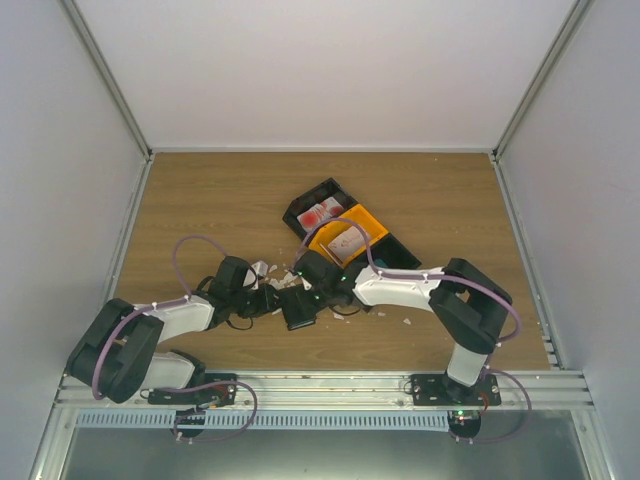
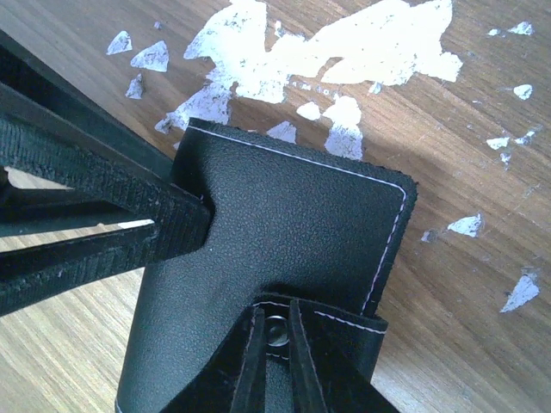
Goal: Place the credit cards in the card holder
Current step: Close the card holder at the center of the board.
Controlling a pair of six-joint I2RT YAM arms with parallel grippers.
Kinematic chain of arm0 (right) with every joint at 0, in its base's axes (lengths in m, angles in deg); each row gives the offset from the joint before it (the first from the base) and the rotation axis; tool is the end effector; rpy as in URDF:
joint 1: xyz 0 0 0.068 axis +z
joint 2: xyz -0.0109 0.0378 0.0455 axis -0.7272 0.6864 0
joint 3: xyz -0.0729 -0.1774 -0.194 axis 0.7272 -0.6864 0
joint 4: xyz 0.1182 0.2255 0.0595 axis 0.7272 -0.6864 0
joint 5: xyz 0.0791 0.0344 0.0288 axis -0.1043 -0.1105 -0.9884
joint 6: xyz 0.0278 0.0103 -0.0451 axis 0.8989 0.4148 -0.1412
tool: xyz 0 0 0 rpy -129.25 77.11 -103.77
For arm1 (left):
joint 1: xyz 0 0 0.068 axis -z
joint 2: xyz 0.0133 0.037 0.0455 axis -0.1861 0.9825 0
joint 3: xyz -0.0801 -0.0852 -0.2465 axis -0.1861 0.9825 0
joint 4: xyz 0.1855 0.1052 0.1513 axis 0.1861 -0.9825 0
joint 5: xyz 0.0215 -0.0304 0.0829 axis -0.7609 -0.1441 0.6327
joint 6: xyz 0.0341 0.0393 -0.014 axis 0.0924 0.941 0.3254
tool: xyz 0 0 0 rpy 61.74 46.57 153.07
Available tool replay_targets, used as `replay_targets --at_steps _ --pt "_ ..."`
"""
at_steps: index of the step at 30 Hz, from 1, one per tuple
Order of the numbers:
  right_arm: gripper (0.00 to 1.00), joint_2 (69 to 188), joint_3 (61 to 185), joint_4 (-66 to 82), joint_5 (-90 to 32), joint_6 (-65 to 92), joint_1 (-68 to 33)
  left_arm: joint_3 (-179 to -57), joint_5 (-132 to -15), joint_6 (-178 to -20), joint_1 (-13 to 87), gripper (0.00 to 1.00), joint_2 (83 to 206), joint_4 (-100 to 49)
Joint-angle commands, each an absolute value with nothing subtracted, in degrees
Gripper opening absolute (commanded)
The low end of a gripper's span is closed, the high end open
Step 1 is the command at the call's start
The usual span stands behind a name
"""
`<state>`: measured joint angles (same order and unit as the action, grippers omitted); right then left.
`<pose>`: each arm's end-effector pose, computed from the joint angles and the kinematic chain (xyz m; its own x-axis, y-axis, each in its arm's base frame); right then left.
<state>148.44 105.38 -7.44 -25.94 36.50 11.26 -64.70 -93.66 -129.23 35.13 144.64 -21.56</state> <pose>0.1819 0.2952 0.1545 -0.8251 -0.3860 -0.4125 -0.5254 0.7927 0.3091 0.1799 -0.1003 0.1155 -0.9509 -0.2068 -0.2301 0.0121 0.7183 -0.6957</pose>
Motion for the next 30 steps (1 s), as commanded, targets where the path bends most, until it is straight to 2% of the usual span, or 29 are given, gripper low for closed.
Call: replay_targets --at_steps 1,14,21,30 --pt "0.11 153.43 107.23 -16.69 -24.16 37.85 11.62 -63.57 -92.11 -128.33 35.77 0.26 146.32 -22.6" --pt "0.14 159.19 109.54 -22.81 -25.73 38.06 11.75 -62.2 -92.3 -128.63 35.95 0.25 145.86 -21.02" --pt "0.04 162.26 110.16 -23.59 -25.4 38.66 12.1 -62.11 -92.3 -128.31 35.95 0.25 145.97 -20.68" --pt "0.02 162.61 111.41 -23.92 -23.2 39.9 12.94 -62.22 -92.33 -128.42 35.96 0.25 145.24 -20.71"
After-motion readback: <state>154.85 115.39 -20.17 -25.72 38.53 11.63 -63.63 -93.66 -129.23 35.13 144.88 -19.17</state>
